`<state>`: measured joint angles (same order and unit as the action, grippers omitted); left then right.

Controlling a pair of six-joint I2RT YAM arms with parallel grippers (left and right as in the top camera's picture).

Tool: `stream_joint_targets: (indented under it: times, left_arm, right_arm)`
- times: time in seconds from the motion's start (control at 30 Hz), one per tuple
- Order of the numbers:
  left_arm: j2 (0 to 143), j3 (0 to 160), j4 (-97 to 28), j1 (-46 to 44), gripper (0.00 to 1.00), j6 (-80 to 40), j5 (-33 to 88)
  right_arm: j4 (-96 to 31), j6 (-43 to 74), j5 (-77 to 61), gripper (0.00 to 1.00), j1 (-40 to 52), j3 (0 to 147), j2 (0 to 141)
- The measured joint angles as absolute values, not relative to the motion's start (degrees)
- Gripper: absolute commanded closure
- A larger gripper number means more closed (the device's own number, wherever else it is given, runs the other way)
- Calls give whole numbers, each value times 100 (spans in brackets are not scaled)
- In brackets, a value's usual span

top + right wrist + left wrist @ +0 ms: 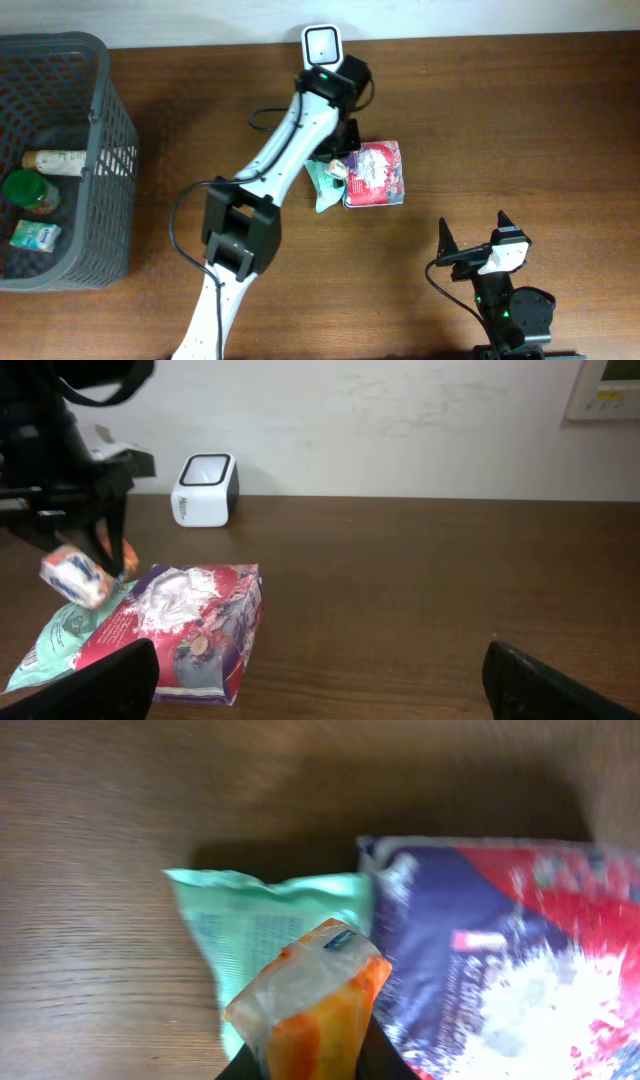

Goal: Scan the item barcode
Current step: 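Place the orange packet between the wipes and tissue pack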

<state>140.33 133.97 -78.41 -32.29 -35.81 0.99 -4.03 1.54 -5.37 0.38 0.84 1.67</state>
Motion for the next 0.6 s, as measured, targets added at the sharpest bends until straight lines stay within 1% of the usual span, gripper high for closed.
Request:
stream_joint_targets:
  times: [0.1, 0.27, 0.37, 0.43, 0.57, 0.6]
  left_arm:
    - [14195, 13397, -7843, -3492, 82, -3507, -169]
    - [14387, 13397, -7804, -3575, 82, -3487, -366]
    - [14403, 13393, -7314, -3627, 82, -3422, -318]
    - [14440, 13393, -7002, -3708, 80, -3400, -75]
    - [14586, 13393, -6967, -3942, 73, -3358, 67]
    - [14588, 13393, -7024, -3970, 67, -3319, 75]
  right_arm:
    - [-403, 154, -537, 1, 38, 84, 167]
    - [-403, 154, -537, 1, 38, 84, 167]
    - [-403, 154, -537, 1, 38, 84, 167]
    - [-403, 154, -537, 1, 38, 84, 167]
    - [-403, 154, -537, 1, 38, 84, 167]
    - [-403, 154, -537, 1, 38, 84, 167]
